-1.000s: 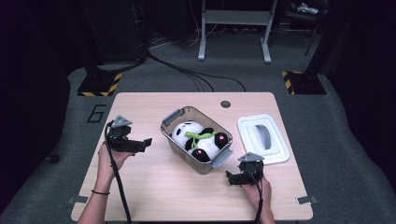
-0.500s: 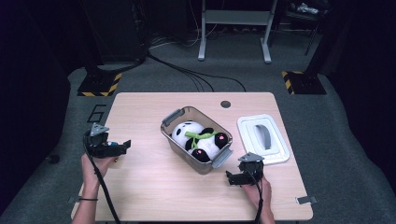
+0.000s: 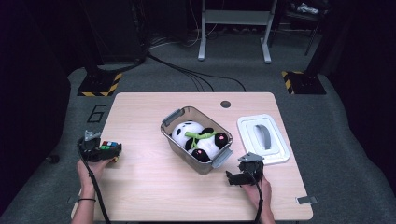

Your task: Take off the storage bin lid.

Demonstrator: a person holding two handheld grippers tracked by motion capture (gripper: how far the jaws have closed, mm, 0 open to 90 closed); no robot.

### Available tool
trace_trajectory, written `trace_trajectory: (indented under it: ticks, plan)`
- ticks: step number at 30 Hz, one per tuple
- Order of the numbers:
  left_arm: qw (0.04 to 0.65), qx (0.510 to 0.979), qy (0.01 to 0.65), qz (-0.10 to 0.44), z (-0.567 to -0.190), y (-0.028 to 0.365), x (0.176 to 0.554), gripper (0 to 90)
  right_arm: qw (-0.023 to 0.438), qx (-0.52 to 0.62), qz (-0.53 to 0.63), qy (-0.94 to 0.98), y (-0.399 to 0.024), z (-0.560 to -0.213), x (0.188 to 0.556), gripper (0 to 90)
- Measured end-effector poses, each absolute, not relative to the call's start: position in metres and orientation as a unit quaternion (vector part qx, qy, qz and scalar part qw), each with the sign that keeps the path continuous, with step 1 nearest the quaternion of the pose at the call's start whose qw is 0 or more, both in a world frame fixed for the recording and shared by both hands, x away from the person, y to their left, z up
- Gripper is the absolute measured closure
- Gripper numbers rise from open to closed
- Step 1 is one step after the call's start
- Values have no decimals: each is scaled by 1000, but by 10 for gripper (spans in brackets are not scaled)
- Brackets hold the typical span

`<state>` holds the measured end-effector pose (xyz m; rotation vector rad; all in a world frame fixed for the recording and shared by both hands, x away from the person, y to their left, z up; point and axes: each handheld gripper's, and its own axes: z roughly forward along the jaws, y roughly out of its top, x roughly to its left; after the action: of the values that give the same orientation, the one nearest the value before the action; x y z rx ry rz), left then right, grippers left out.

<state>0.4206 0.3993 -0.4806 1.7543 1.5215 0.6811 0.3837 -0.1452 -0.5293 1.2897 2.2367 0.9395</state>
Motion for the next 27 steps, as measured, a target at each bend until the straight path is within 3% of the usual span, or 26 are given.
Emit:
trace_trajectory:
  ticks: [14,21,27]
  plan:
    - [349,680,599,240,-514,412,425,13,196,460,336,798,-145,-529,384,0]
    - [355,681,584,261,-519,408,424,297,197,459,336,799,-145,-529,384,0]
    - [352,682,581,269,-520,409,422,337,195,460,335,798,-145,-529,384,1]
